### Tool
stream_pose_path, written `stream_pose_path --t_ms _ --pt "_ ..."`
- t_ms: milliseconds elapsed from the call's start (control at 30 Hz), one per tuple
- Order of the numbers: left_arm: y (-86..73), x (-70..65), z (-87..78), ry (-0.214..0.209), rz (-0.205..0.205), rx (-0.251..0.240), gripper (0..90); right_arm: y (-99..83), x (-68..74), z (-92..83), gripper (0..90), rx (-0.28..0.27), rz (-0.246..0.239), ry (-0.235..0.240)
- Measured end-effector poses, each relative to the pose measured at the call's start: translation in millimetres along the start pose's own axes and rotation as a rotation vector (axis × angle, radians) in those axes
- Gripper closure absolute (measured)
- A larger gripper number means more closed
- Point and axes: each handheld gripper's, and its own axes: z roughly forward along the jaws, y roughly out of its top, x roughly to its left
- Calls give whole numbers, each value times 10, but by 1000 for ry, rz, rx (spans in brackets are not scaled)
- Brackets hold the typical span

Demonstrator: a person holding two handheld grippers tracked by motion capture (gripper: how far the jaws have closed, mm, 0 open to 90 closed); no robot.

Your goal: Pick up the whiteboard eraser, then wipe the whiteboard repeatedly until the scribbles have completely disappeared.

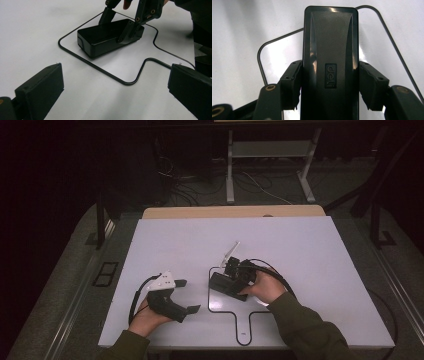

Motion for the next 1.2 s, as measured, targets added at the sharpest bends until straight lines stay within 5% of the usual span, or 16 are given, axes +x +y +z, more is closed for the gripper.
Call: stream_pose_path --t_ms 567,1200 --pt "-13 2 -9 17 3 11 0 -68 -158 -223 390 -70 52 9" --pt "-91 -31 54 24 -12 6 0 -66 -721 -501 390 -111 160 -60"
